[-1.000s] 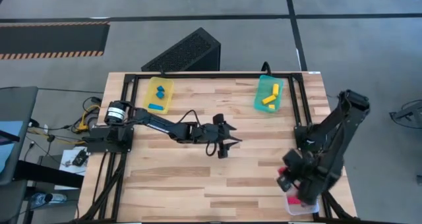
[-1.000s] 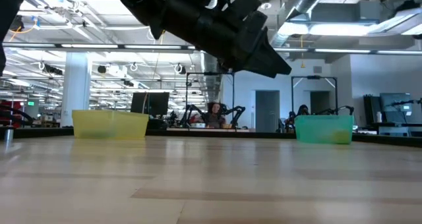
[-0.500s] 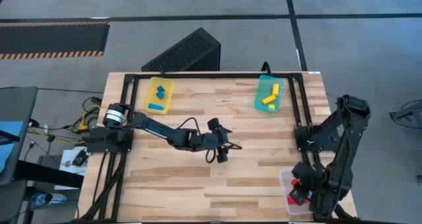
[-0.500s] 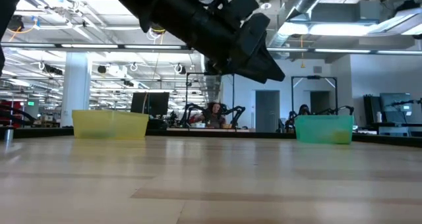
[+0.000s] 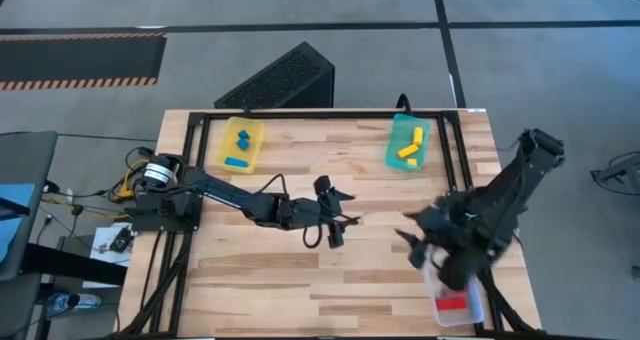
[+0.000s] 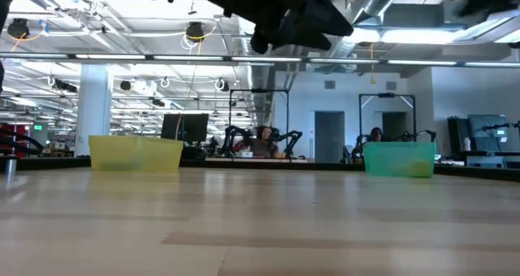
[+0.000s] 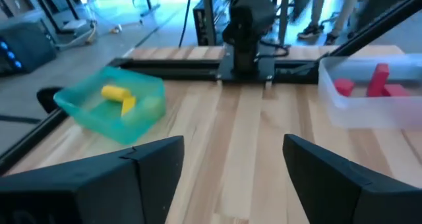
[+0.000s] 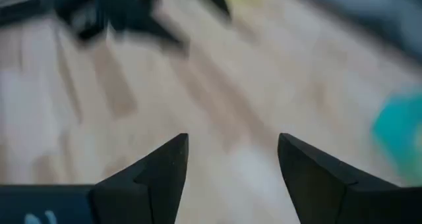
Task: Sort & place blocks by color
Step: Return to Home Position
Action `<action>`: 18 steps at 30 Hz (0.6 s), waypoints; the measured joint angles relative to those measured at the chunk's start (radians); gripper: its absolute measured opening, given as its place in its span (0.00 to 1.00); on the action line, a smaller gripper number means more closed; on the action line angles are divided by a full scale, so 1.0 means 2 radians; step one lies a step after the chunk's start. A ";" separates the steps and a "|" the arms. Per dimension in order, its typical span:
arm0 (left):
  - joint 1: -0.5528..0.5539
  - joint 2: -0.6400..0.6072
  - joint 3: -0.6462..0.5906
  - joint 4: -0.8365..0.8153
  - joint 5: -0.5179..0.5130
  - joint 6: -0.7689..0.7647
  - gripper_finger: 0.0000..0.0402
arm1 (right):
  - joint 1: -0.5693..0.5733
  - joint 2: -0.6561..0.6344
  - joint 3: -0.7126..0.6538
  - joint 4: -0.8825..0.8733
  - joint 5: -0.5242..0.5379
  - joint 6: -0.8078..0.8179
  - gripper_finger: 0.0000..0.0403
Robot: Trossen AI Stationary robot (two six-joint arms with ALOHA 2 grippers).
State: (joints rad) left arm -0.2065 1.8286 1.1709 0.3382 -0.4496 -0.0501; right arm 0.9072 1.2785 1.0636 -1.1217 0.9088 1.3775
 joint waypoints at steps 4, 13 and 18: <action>0.003 -0.001 0.000 0.019 0.029 0.009 0.55 | -0.094 -0.020 -0.041 0.149 0.015 -0.208 0.61; 0.015 -0.065 -0.078 0.064 0.039 0.025 0.29 | -0.296 -0.029 -0.231 0.716 -0.269 -0.568 0.53; 0.033 -0.157 -0.202 0.115 0.040 -0.010 0.17 | -0.355 -0.039 -0.255 0.807 -0.337 -0.641 0.48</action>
State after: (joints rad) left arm -0.1410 1.5145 0.7669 0.5675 -0.3703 -0.0691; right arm 0.1981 1.2001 0.5537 0.4913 0.2338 0.0956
